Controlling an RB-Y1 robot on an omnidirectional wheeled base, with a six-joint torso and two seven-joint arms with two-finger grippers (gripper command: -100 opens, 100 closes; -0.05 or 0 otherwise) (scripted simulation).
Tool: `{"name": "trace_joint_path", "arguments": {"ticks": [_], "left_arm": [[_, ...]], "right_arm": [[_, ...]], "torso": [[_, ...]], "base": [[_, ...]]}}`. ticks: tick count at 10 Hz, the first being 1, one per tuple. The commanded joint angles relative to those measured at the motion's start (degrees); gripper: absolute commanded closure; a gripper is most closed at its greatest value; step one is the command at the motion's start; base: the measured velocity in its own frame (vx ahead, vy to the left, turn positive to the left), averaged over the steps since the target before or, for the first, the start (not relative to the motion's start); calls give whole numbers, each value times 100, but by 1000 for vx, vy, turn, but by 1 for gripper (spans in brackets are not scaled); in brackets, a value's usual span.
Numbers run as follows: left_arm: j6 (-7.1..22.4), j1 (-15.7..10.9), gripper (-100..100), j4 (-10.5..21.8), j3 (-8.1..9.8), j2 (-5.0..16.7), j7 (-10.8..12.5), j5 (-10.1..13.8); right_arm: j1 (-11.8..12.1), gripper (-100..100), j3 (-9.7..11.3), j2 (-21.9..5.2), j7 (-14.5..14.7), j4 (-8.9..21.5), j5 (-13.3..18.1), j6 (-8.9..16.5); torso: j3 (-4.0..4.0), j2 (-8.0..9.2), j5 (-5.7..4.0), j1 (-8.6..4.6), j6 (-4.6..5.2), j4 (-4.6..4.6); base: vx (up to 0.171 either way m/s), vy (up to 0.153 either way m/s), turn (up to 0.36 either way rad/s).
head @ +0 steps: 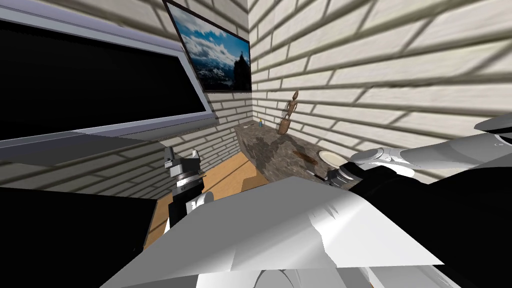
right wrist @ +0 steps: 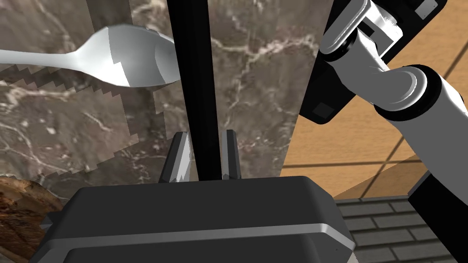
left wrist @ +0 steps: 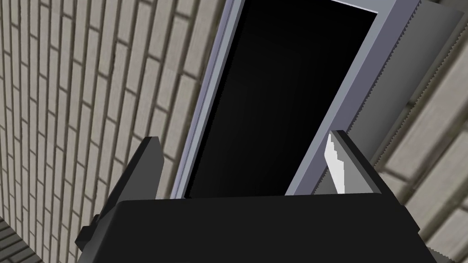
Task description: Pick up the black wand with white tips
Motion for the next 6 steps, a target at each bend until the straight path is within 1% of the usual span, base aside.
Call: {"name": "trace_joint_path", "arguments": {"ticks": [1,3,4,5,6], "left_arm": [[0,0,0,0,0,0,0,0],[0,0,0,0,0,0,0,0],[0,0,0,0,0,0,0,0],[0,1,0,0,0,0,0,0],[0,1,0,0,0,0,0,0]], "right_arm": [[-16,100,-15,-35,-158,-61,43,22],[-87,100,-82,-156,-522,-188,208,24],[-87,100,-82,-156,-569,-188,208,24],[-88,100,-50,-164,-454,-188,137,34],[-89,0,-54,-164,-480,-190,147,34]], "torso": [[0,0,0,0,0,0],[-5,-8,0,5,2,-2],[-1,-2,2,8,2,0],[-1,-3,0,4,7,0],[-7,-13,0,3,9,-3]], "base": [[-50,-11,34],[-72,-4,76],[-69,-13,37],[-23,-7,5],[-5,-1,-2]]}}
